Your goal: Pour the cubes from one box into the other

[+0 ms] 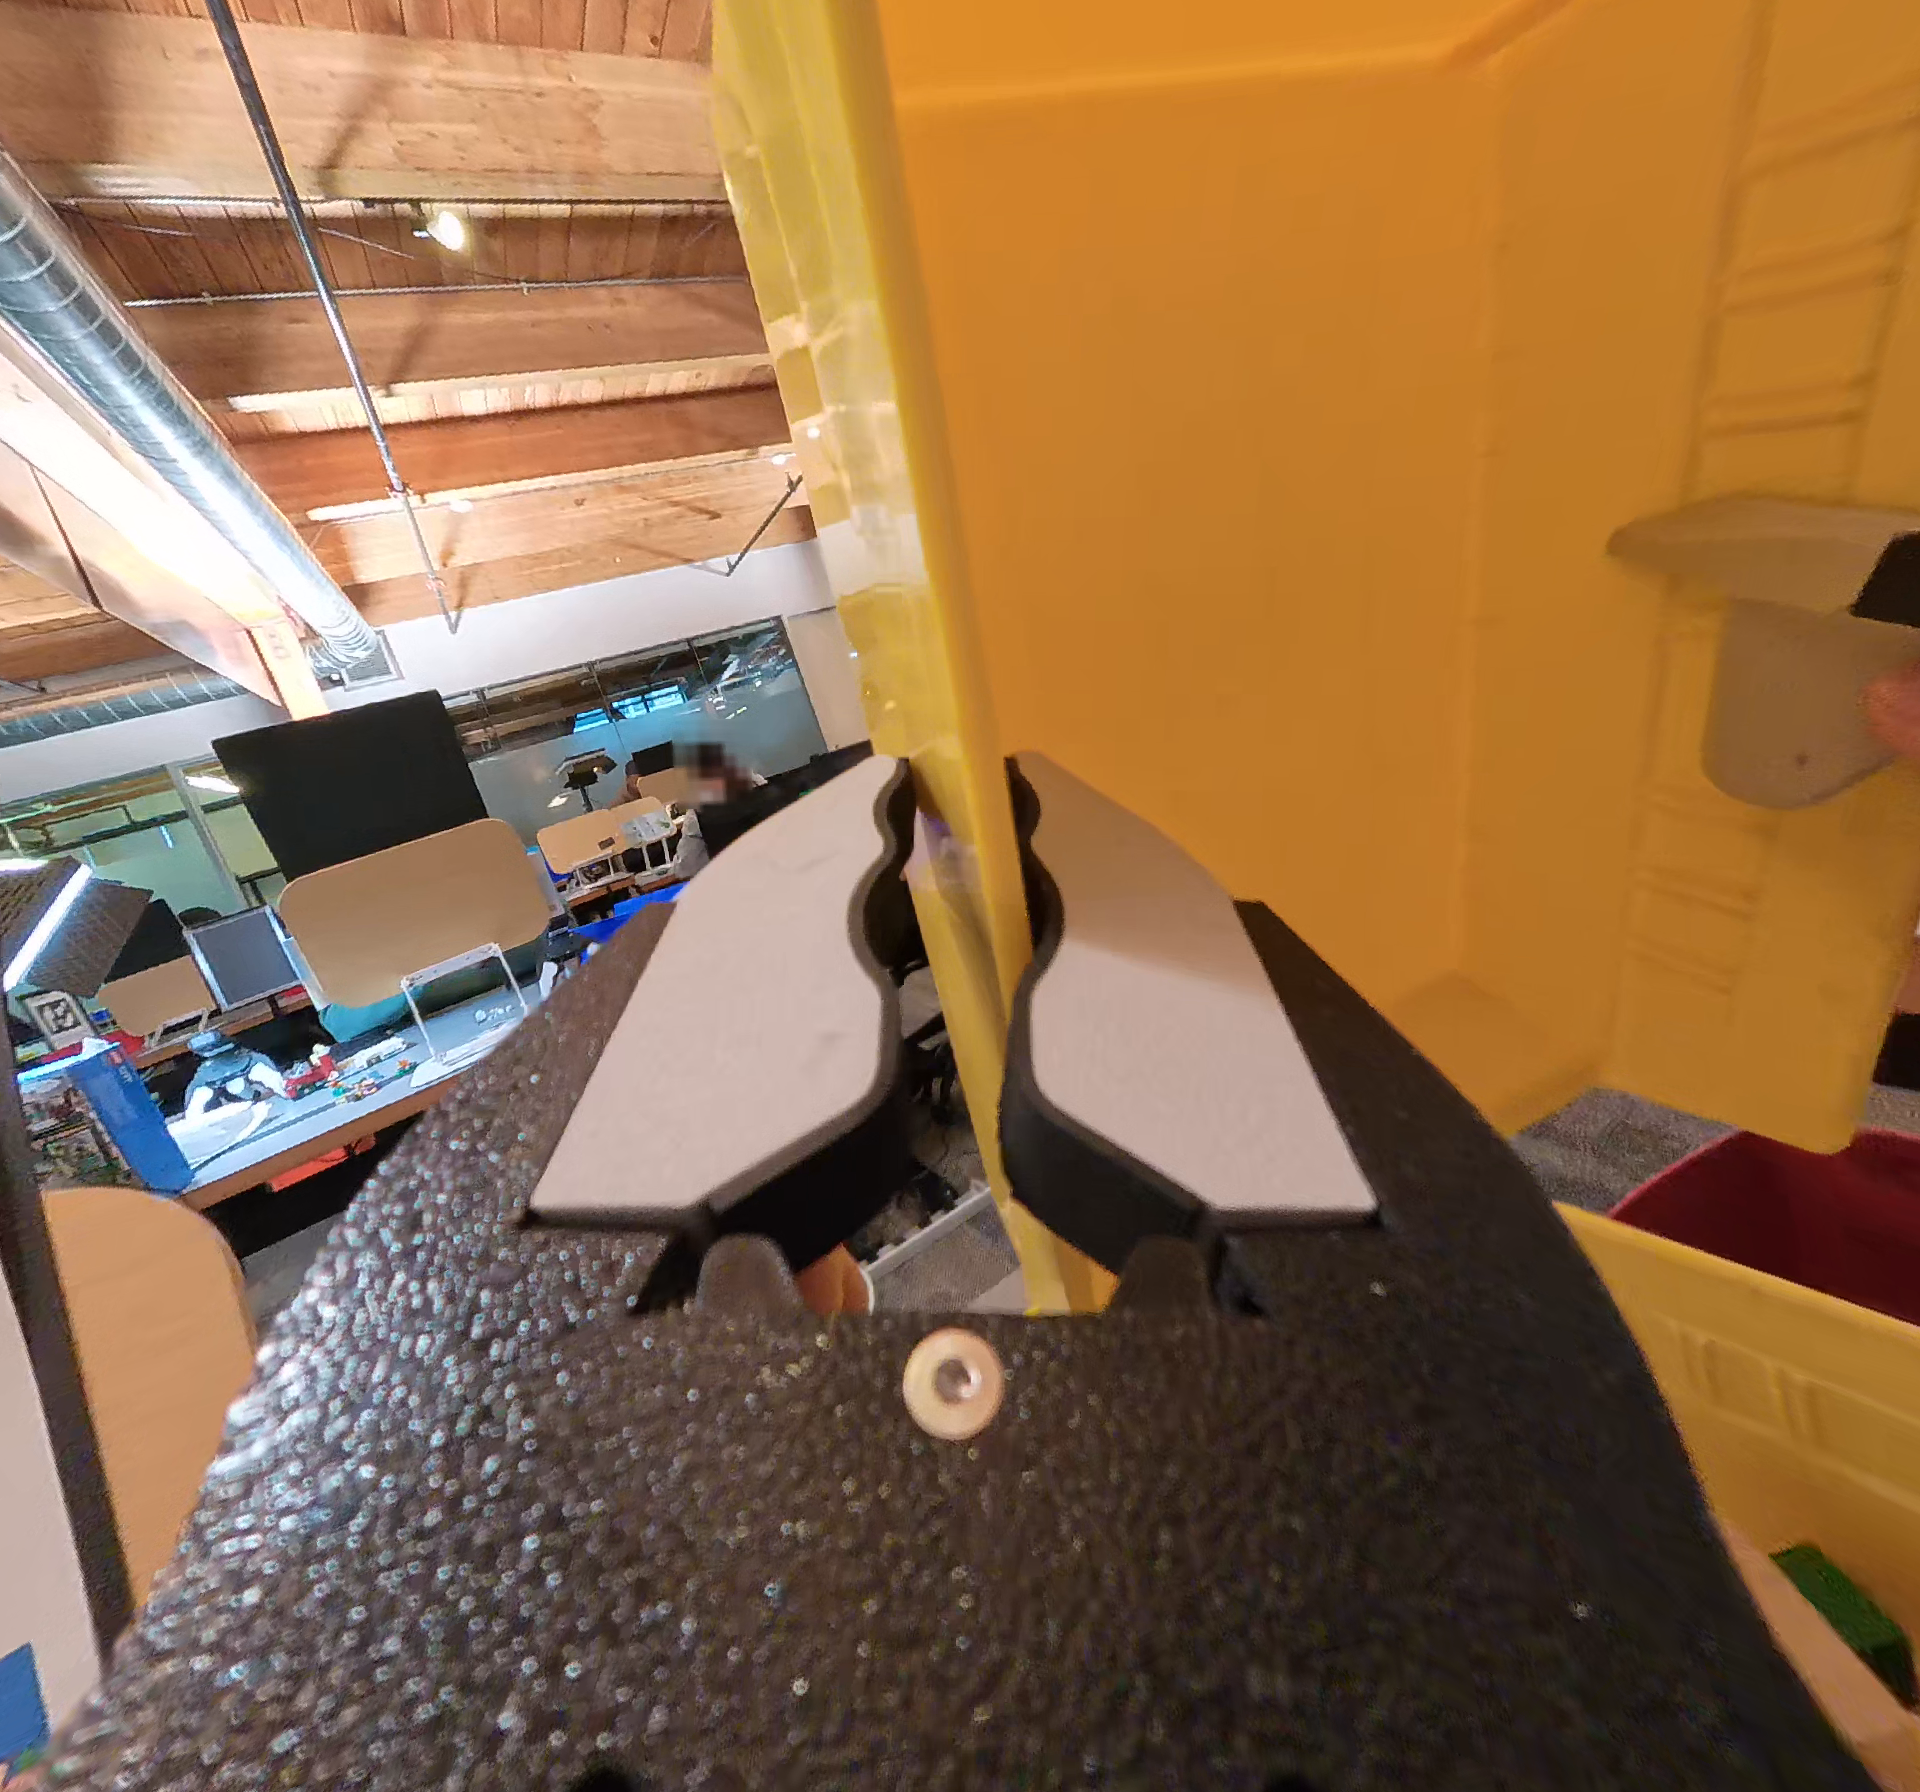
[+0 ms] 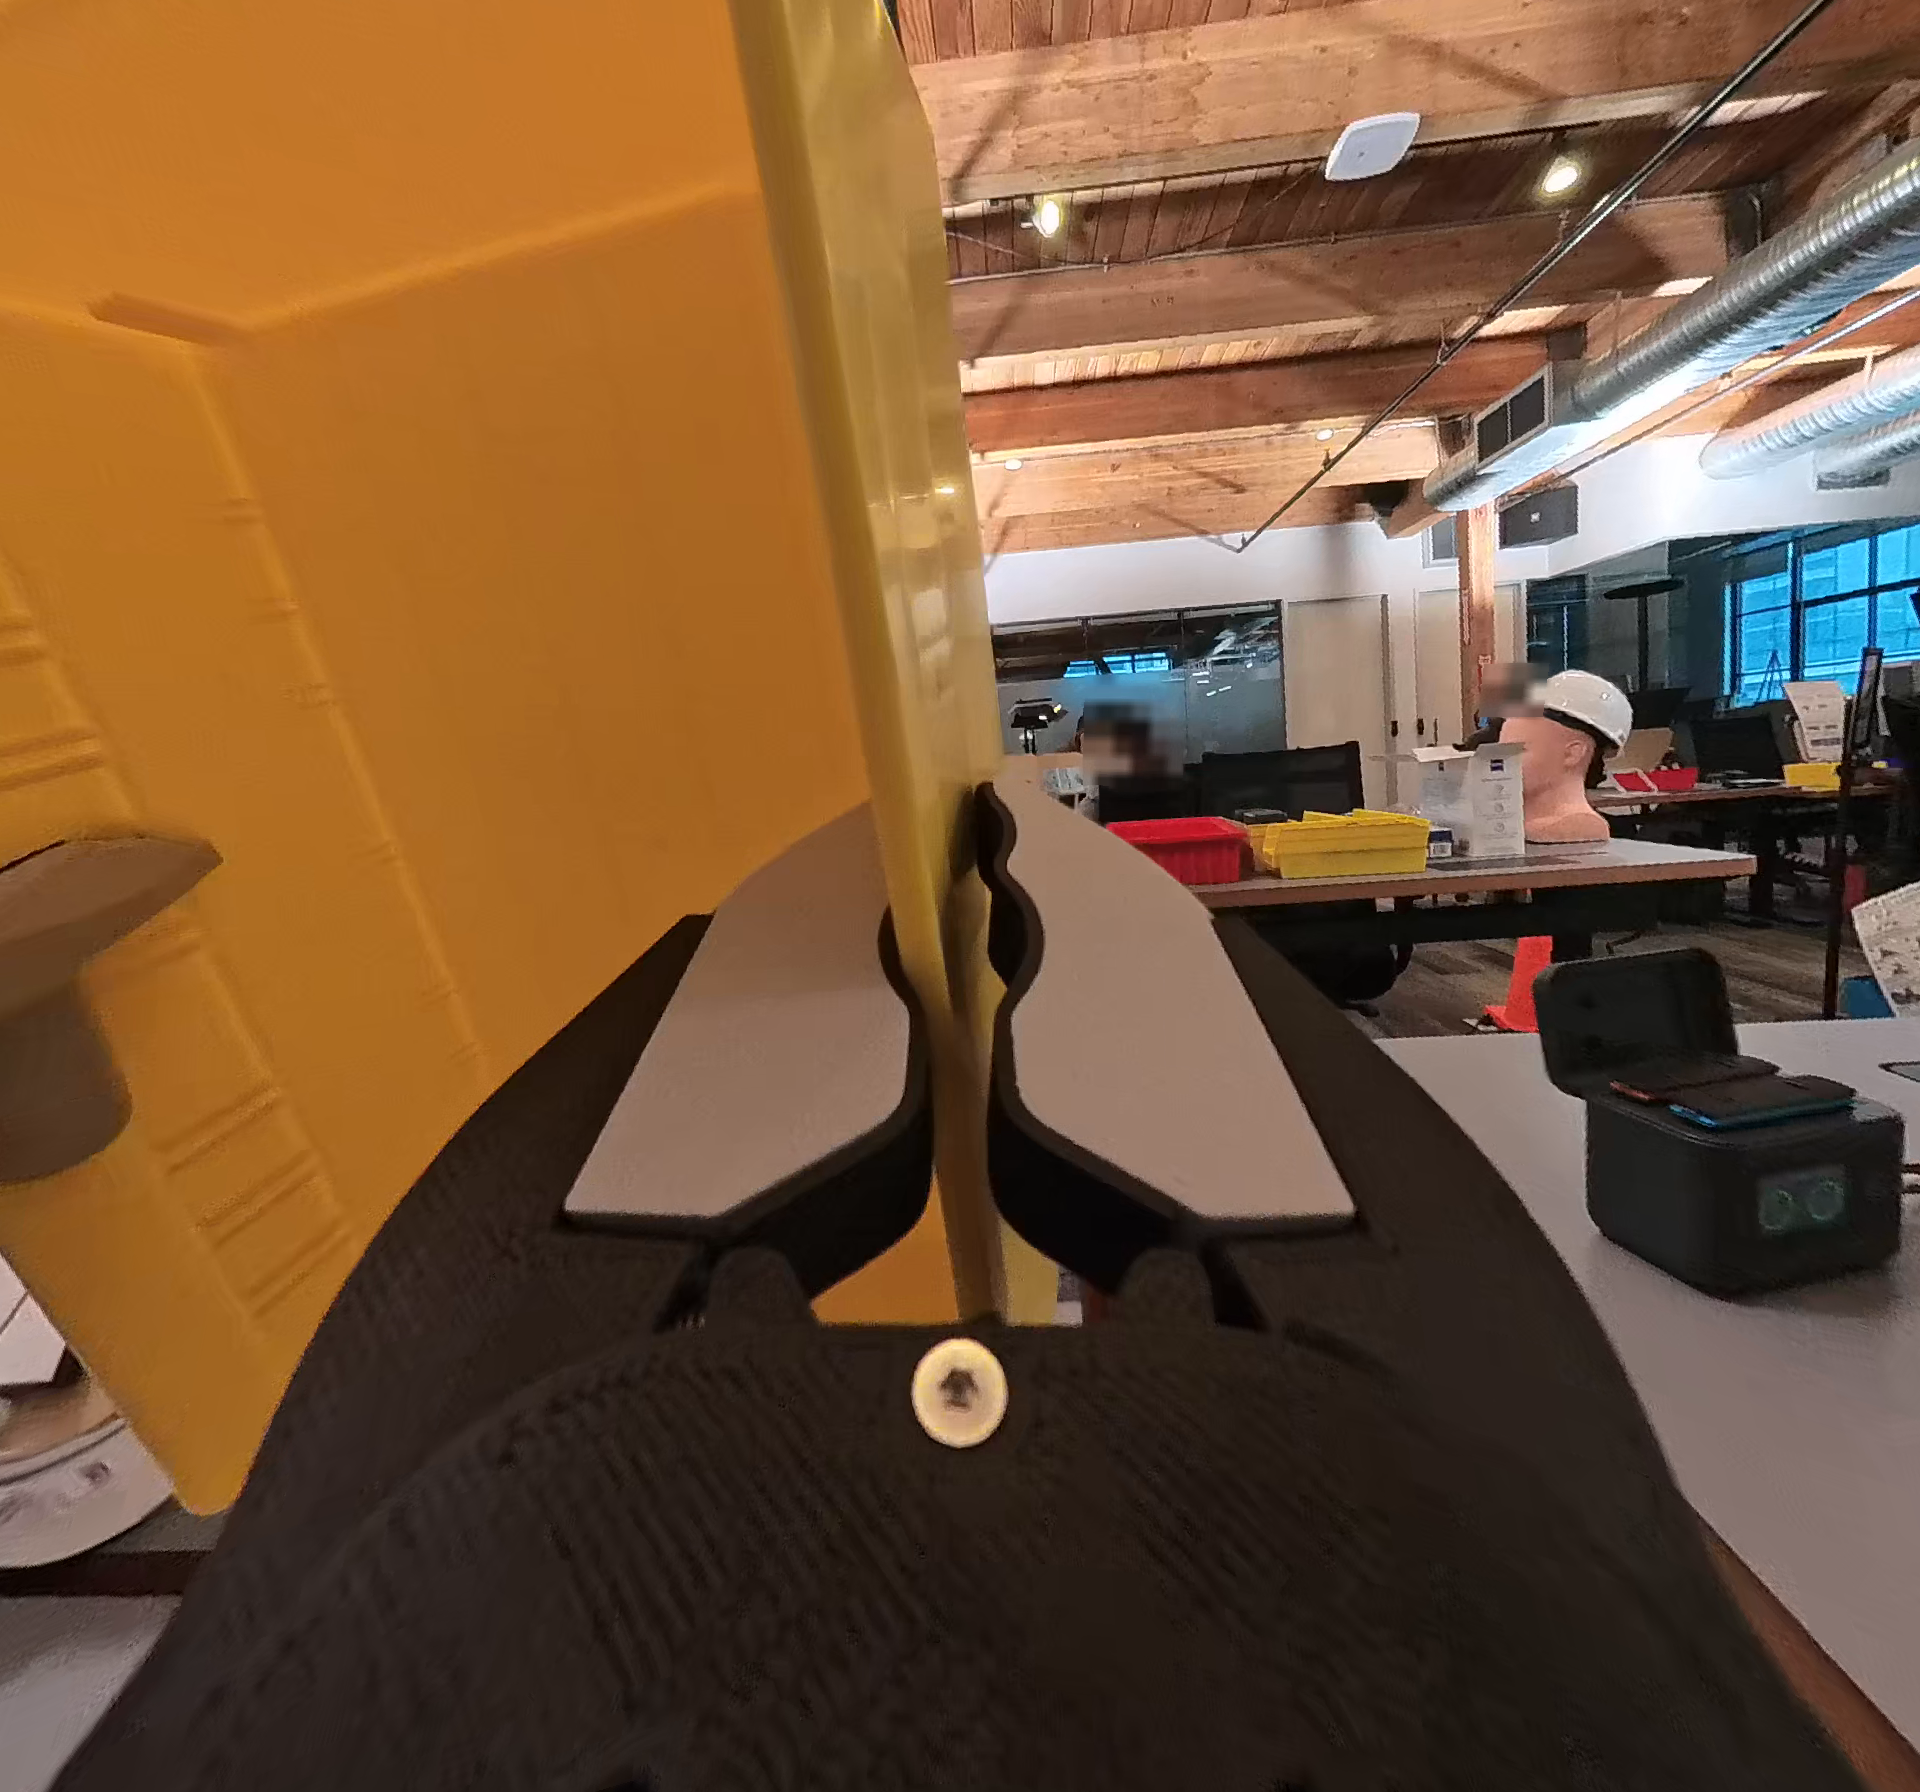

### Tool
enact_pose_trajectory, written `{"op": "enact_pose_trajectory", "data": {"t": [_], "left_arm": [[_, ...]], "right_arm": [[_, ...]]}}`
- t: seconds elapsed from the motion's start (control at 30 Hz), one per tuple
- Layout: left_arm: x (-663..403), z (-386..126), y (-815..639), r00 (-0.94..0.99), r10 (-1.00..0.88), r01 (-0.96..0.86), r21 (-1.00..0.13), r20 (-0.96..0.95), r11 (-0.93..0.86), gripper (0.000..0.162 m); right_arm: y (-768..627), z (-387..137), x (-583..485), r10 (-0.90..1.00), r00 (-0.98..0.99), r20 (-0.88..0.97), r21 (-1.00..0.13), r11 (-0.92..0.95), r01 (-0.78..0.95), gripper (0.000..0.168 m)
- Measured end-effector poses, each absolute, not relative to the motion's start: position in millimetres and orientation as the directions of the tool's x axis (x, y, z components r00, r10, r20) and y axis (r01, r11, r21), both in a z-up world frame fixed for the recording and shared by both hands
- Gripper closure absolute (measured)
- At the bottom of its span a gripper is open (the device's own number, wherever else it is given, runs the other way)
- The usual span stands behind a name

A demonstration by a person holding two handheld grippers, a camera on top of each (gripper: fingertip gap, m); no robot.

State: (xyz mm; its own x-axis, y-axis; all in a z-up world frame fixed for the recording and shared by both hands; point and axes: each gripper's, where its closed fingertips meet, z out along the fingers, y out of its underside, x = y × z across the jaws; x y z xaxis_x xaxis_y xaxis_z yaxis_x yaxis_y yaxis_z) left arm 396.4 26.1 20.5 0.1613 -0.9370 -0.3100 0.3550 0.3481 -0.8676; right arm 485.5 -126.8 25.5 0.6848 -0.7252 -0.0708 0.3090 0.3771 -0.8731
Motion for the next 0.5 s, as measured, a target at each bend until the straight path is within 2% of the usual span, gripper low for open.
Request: {"op": "enact_pose_trajectory", "data": {"t": [0.13,0.3,0.5], "left_arm": [[397.3,13.5,29.8,0.160,-0.933,0.300,-0.885,-0.322,0.356,0.147],[388.6,11.6,39.1,0.132,-0.956,0.183,-0.941,-0.262,0.283,0.150],[347.3,1.6,72.0,0.111,-0.976,-0.098,-0.979,-0.188,0.177,0.152]], "right_arm": [[-124.5,19.0,484.6,-0.743,0.667,-0.053,-0.905,0.318,0.282,0.164],[-119.5,18.8,468.8,-0.789,0.613,0.043,-0.966,0.125,0.228,0.164],[-90.2,9.1,417.3,-0.788,0.612,0.064,-0.997,-0.082,-0.001,0.159]]}}
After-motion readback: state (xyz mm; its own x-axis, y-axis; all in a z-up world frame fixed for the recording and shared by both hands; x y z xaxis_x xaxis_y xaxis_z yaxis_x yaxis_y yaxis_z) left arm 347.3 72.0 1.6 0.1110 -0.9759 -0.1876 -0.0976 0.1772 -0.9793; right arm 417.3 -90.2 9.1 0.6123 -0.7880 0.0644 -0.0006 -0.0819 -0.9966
